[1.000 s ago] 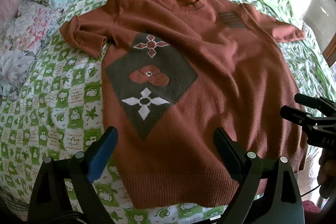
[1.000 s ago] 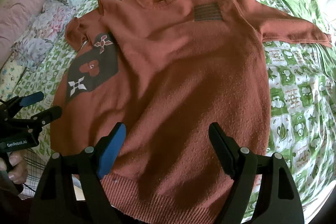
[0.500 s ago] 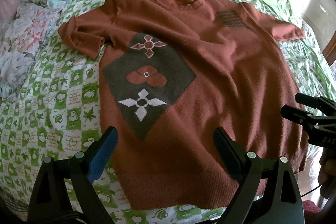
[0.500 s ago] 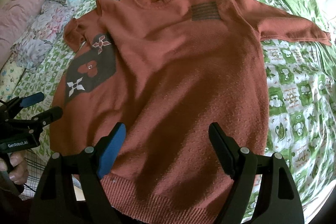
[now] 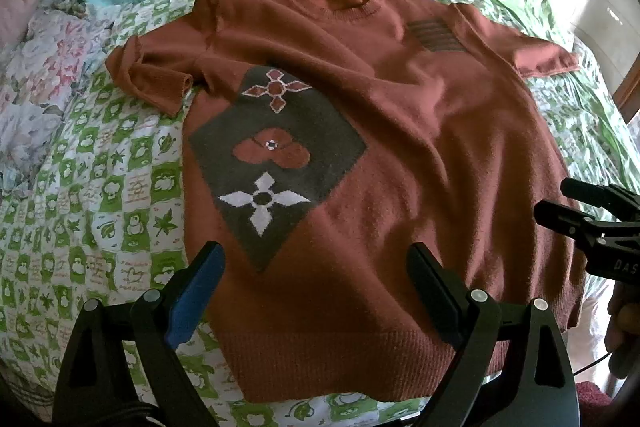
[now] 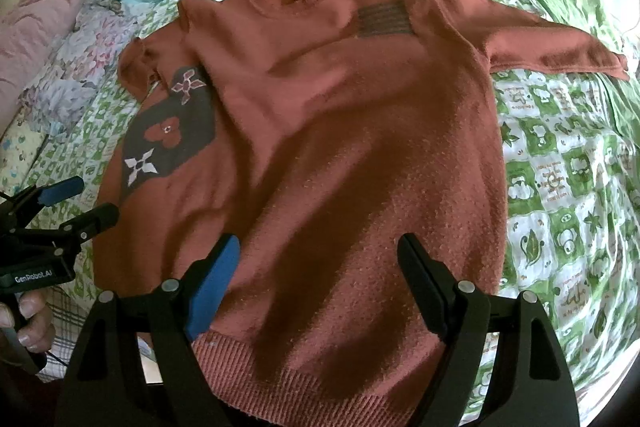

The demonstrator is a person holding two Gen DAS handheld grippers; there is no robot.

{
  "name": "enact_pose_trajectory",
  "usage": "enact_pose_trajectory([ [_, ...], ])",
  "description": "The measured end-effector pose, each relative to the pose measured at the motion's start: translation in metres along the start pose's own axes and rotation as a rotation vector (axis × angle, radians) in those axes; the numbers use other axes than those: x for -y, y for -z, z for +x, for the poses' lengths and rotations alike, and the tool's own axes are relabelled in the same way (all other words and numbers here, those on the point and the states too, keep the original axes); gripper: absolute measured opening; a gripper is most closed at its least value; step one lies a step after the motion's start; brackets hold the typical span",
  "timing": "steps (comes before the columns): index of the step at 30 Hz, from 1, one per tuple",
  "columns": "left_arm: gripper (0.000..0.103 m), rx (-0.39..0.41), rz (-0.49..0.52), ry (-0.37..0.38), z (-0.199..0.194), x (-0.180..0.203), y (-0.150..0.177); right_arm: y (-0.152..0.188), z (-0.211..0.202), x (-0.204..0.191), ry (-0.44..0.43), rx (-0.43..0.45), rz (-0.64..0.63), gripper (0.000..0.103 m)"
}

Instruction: Fold small clothes

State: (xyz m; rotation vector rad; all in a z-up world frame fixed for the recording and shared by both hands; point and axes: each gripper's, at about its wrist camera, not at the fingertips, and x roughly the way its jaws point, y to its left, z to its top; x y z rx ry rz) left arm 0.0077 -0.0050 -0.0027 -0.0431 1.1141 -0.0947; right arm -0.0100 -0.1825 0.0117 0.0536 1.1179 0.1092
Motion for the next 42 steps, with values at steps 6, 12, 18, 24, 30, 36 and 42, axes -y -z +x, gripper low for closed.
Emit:
enact_pose_trajectory([
  [6,0.093,-0.001,0.021,-0.035,0.002,0.001,0.000,0.000,-0.001,0.001,-0.002,0.031,-0.002,0.082],
  [12,0.093,-0.017,0.028,-0.043,0.005,0.000,-0.002,-0.002,0.000,0.002,-0.031,0.047,0.010,0.082],
  [18,0.093,-0.002,0.026,-0.032,0.008,0.000,-0.003,-0.002,0.001,0.003,-0.037,0.031,0.026,0.082],
  [24,0.093,0.008,0.019,-0.017,0.015,0.000,-0.013,-0.010,0.002,0.020,-0.023,0.029,0.067,0.082],
  [30,0.093,0.004,-0.004,-0.030,0.026,-0.002,-0.040,-0.029,-0.004,0.070,0.041,0.076,0.162,0.082],
  [36,0.093,-0.011,-0.047,-0.026,0.043,-0.008,-0.076,-0.054,-0.016,0.144,0.108,0.124,0.314,0.082],
  [42,0.093,0.028,-0.039,-0.060,0.057,-0.004,-0.122,-0.086,-0.040,0.226,0.226,0.188,0.410,0.082],
])
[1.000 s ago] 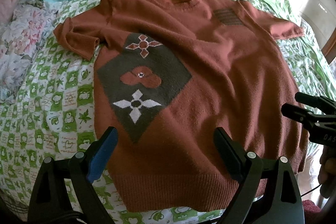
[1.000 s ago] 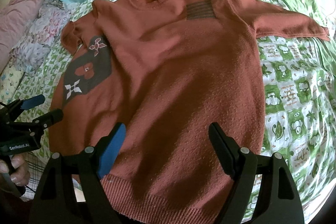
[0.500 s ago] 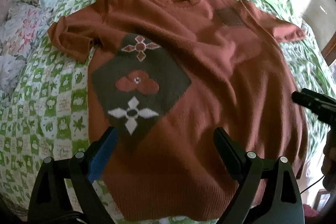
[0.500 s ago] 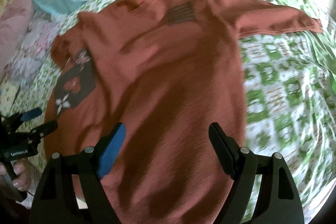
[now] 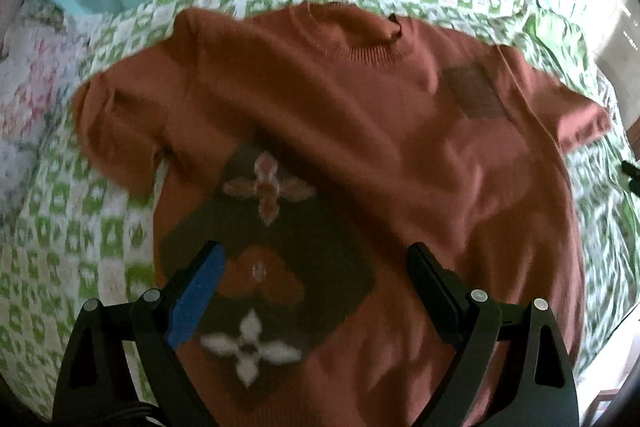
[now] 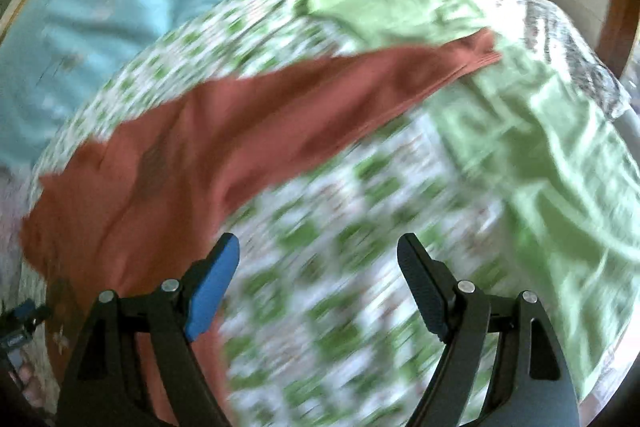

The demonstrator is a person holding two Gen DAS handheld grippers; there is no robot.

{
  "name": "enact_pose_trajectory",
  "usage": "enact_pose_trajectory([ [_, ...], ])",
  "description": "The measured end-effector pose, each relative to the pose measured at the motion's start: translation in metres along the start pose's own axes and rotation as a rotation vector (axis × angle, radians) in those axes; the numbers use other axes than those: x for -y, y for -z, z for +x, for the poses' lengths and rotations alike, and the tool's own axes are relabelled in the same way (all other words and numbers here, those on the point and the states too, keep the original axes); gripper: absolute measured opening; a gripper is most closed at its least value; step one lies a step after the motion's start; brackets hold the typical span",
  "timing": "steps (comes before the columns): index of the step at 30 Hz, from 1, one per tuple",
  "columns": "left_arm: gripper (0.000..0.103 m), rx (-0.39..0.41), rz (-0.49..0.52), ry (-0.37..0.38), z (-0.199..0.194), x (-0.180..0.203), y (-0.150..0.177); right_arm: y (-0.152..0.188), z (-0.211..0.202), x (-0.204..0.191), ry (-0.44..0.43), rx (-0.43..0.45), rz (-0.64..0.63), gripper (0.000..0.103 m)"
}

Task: Fold small clothes
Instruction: 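Grasp the sweater's sleeve edge with the right tool and lift it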

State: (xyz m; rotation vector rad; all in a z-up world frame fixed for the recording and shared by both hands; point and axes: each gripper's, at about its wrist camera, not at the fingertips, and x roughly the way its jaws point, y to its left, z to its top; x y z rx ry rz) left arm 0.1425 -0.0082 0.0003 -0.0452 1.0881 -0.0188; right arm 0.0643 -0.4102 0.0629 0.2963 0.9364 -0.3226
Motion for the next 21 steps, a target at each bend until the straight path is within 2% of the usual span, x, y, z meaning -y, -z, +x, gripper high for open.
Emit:
enact_pose_trajectory([
  [5,0.093,-0.008,0.004,-0.002,0.023,0.007,-0.040,-0.066,0.021,0.068,0.082,0.051,0.139,0.080],
  [8,0.093,-0.029,0.008,-0.015,0.040,0.011,-0.055,-0.105,0.042,0.102,0.107,0.061,0.222,0.071],
  [13,0.093,-0.062,0.003,-0.018,0.066,0.016,-0.075,-0.153,0.074,0.137,0.147,0.052,0.288,0.069],
  [17,0.093,-0.087,0.002,-0.013,0.085,0.021,-0.087,-0.177,0.104,0.160,0.158,0.022,0.331,0.067],
  [18,0.093,-0.095,0.003,-0.015,0.089,0.023,-0.087,-0.181,0.112,0.165,0.162,0.016,0.339,0.062],
  [19,0.093,-0.099,0.002,-0.013,0.092,0.023,-0.089,-0.182,0.115,0.167,0.167,0.012,0.339,0.049],
  [20,0.093,-0.100,-0.001,-0.009,0.095,0.024,-0.091,-0.184,0.119,0.169,0.168,0.002,0.341,0.041],
  [21,0.093,-0.101,-0.003,-0.005,0.097,0.025,-0.092,-0.186,0.123,0.171,0.169,-0.005,0.344,0.020],
])
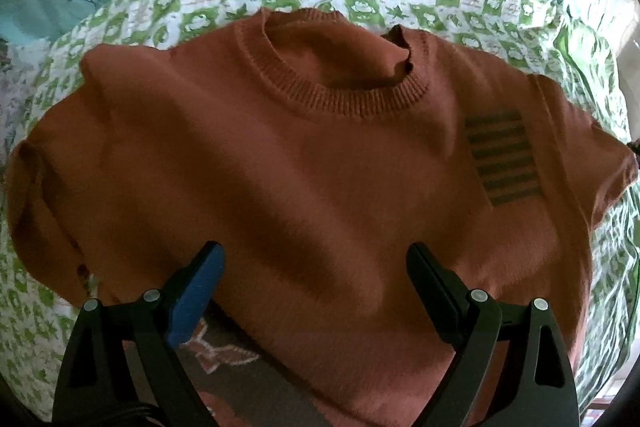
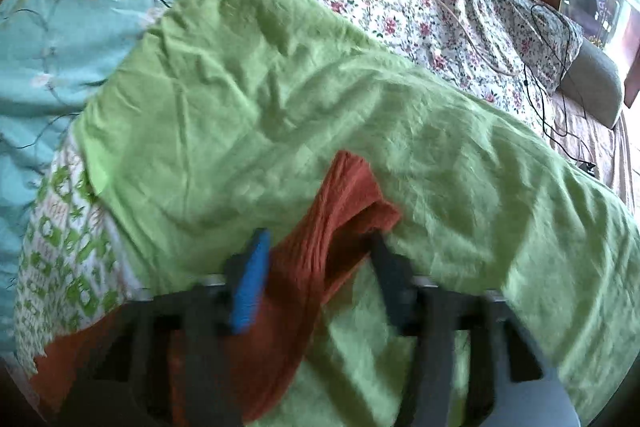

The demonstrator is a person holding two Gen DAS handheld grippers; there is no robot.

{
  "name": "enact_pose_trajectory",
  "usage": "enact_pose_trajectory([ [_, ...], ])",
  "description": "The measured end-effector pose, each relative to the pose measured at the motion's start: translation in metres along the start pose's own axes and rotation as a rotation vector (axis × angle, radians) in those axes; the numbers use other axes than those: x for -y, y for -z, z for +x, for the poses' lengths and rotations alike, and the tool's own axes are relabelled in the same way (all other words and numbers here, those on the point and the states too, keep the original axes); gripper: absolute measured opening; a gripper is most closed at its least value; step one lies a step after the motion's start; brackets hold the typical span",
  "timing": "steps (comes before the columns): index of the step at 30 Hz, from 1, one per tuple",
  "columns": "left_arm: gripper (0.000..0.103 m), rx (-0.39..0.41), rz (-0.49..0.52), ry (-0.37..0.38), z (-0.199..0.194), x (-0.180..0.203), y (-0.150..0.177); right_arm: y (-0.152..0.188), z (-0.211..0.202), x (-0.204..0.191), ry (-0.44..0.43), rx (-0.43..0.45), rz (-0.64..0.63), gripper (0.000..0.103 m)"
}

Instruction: Fold small clothes

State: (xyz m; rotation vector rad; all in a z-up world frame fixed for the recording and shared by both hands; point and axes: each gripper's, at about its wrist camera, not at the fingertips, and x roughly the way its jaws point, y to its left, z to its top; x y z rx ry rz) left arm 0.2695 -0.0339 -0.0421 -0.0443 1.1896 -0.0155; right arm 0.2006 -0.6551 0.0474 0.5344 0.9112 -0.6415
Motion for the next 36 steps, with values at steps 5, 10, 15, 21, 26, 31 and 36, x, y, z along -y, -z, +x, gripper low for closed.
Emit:
enact_pose_trajectory([
  [5,0.093,0.001,-0.004,0.021,0.006,0.004,0.000,0.010,-0.023,-0.022,-0.087,0.041,-0.062,0.008],
  [10,0.093,0.024,-0.030,0.057,-0.006,-0.001,0.004,0.049,-0.074,-0.086,-0.344,0.051,-0.142,0.008],
  [15,0.093,0.035,-0.071,0.113,-0.024,-0.022,0.017,0.116,-0.101,-0.179,-0.682,-0.043,-0.188,0.008],
  [21,0.093,0.061,-0.138,0.177,-0.051,-0.058,0.041,0.222,-0.102,-0.303,-0.954,-0.257,-0.297,0.008],
  [26,0.093,0.076,-0.191,0.186,-0.065,-0.087,0.055,0.303,-0.090,-0.375,-1.025,-0.430,-0.399,0.008],
  [31,0.093,0.067,-0.236,0.204,-0.065,-0.107,0.058,0.357,-0.082,-0.415,-1.046,-0.542,-0.500,0.012],
  [36,0.093,0.038,-0.249,0.238,-0.046,-0.110,0.045,0.368,-0.077,-0.412,-1.007,-0.608,-0.534,0.046],
])
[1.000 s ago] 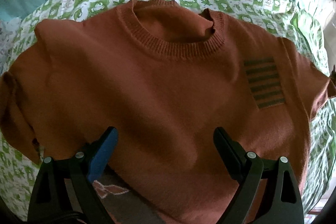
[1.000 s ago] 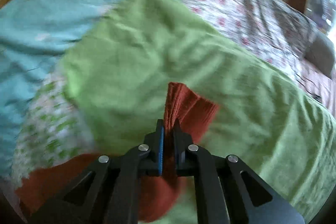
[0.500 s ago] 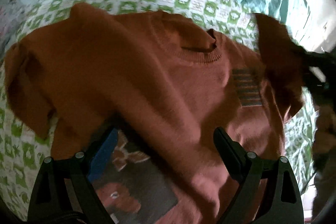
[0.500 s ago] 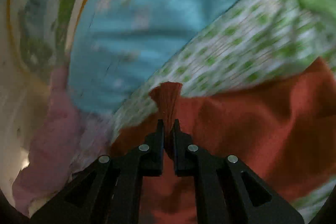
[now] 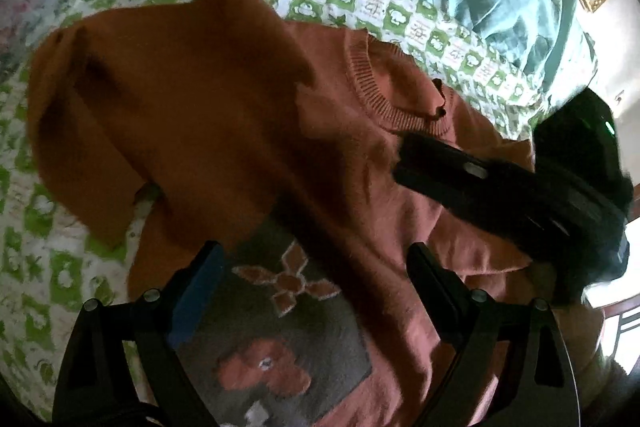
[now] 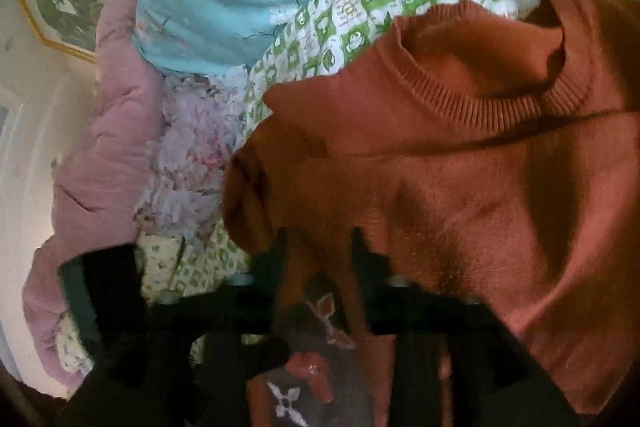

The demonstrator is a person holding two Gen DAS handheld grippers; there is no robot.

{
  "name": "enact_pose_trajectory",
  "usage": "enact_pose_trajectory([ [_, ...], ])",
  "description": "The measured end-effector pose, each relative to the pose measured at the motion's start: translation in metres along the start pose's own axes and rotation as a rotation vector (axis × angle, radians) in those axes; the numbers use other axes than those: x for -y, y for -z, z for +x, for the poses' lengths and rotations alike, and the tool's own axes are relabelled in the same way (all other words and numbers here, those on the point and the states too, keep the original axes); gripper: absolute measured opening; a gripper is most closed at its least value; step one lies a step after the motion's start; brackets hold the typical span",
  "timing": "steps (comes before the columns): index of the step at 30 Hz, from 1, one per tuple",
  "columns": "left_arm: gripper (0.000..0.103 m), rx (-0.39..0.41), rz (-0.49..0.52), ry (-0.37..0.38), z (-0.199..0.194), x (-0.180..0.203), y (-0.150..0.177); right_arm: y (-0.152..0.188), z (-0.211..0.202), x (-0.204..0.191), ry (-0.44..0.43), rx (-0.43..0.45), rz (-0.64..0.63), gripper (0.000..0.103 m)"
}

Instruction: Fold small clothes

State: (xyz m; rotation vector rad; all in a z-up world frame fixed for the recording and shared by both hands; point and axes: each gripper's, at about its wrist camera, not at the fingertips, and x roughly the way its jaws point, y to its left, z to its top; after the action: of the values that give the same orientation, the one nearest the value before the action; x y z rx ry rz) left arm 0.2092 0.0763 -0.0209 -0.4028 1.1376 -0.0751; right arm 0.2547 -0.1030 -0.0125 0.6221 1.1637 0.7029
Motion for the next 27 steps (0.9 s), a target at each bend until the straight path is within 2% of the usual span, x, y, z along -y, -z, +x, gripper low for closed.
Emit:
enact_pose_trajectory([
  [5,0.093,0.008,-0.010,0.010,0.014,0.002,-0.022,0.009,-0.048,0.006,0.029,0.083,0.000,0.046],
  [9,0.092,0.019,0.017,-0.035,0.029,0.005,-0.043,0.027,-0.092,0.019,0.077,0.149,0.043,0.046],
  [11,0.083,0.019,0.035,-0.026,0.036,0.008,-0.049,0.040,-0.111,0.026,0.106,0.172,0.066,0.046],
  [12,0.064,0.025,0.058,-0.009,0.038,0.011,-0.050,0.047,-0.121,0.030,0.120,0.185,0.079,0.046],
  [13,0.038,0.026,0.082,-0.004,0.040,0.015,-0.051,0.053,-0.129,0.034,0.135,0.197,0.092,0.046],
  [14,0.022,0.029,0.109,-0.009,0.041,0.019,-0.050,0.058,-0.136,0.038,0.147,0.204,0.100,0.046],
  [15,0.002,0.033,0.131,-0.006,0.041,0.024,-0.049,0.062,-0.142,0.040,0.163,0.212,0.107,0.046],
  [19,0.002,0.121,0.181,-0.003,0.014,0.034,-0.043,0.070,-0.162,0.051,0.232,0.247,0.128,0.046],
  [22,0.001,0.169,0.125,-0.047,-0.005,0.008,-0.044,0.068,-0.176,0.057,0.268,0.284,0.142,0.046],
  [25,0.001,0.146,0.074,-0.090,-0.003,-0.027,-0.046,0.063,-0.190,0.058,0.323,0.328,0.126,0.046],
  [27,0.001,0.160,0.084,-0.102,-0.009,-0.033,-0.045,0.056,-0.197,0.060,0.381,0.348,0.099,0.047],
])
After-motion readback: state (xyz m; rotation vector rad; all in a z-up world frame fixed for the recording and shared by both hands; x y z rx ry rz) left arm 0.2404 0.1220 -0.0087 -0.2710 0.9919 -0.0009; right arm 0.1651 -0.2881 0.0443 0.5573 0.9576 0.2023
